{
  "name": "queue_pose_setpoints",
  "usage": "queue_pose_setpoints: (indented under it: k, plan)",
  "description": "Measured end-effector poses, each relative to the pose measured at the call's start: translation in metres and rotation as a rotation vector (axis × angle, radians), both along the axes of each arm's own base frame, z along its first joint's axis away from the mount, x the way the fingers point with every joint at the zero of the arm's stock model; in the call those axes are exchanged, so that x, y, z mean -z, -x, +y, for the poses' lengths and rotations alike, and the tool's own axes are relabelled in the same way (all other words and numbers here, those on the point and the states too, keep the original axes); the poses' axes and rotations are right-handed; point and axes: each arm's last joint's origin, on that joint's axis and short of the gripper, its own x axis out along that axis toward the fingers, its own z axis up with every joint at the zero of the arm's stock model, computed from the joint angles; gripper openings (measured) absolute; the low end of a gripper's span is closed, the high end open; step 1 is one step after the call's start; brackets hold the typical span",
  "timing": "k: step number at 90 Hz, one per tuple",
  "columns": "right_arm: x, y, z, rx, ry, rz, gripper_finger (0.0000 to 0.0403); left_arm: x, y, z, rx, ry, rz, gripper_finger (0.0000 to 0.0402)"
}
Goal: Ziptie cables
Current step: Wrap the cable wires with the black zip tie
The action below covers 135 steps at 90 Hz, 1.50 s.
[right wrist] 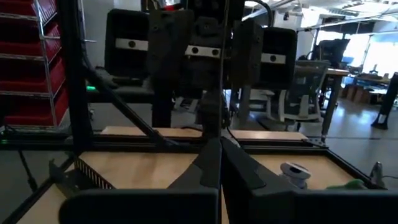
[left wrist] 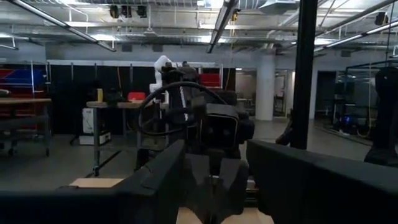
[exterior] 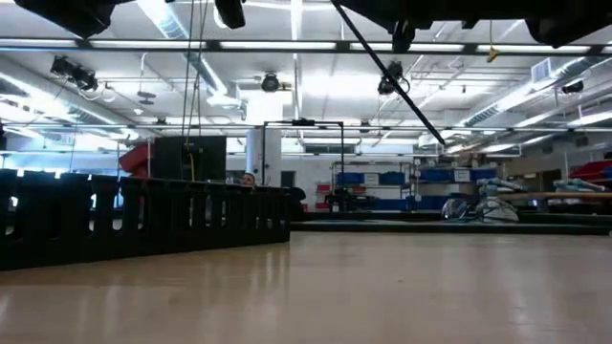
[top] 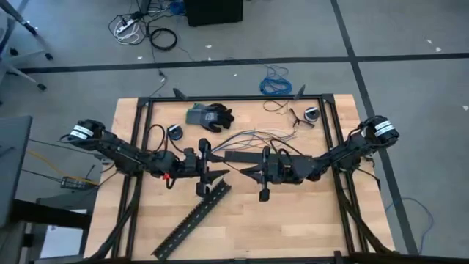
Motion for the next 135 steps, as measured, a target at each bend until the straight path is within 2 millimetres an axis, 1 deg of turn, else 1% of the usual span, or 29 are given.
queue_pose_setpoints:
  k: [26, 51, 58, 65, 69, 94, 104, 118, 135]
  plan:
    - [-0.0014, 0.0002, -0.0001, 0.003, 0.005, -0.013, 0.0000, 0.0000, 0.0000, 0.0000, -0.002, 0.001, 0.000, 0.0105]
    - [-0.0014, 0.0002, -0.0002, 0.005, 0.006, -0.013, 0.0000, -0.0017, 0.0006, 0.0005, -0.013, 0.009, -0.017, 0.0063]
    - [-0.0014, 0.0002, -0.0003, 0.006, 0.006, -0.013, 0.0000, -0.0019, 0.0007, 0.0005, -0.019, -0.008, -0.019, 0.0043]
    - [-0.0014, 0.0001, -0.0005, 0.006, 0.006, -0.013, 0.0000, -0.0019, 0.0007, 0.0005, -0.027, -0.034, -0.019, 0.0014]
    - [-0.0014, 0.0001, -0.0005, 0.007, 0.006, -0.013, 0.0000, -0.0019, 0.0007, 0.0005, -0.028, -0.037, -0.019, 0.0006]
    - [-0.0014, -0.0017, -0.0060, 0.025, 0.039, -0.009, 0.0001, -0.0019, 0.0007, 0.0005, -0.031, -0.045, -0.018, 0.0001]
    - [-0.0015, -0.0023, -0.0042, -0.068, 0.117, -0.011, 0.0009, -0.0020, 0.0007, 0.0005, -0.036, -0.060, -0.019, 0.0001]
    - [-0.0024, -0.0033, -0.0044, -0.184, 0.195, -0.032, 0.0040, -0.0016, 0.0006, 0.0005, -0.036, -0.061, -0.014, 0.0000]
    - [-0.0037, -0.0051, -0.0100, -0.221, 0.226, -0.051, 0.0097, -0.0017, 0.0006, 0.0008, -0.047, -0.061, -0.013, 0.0000]
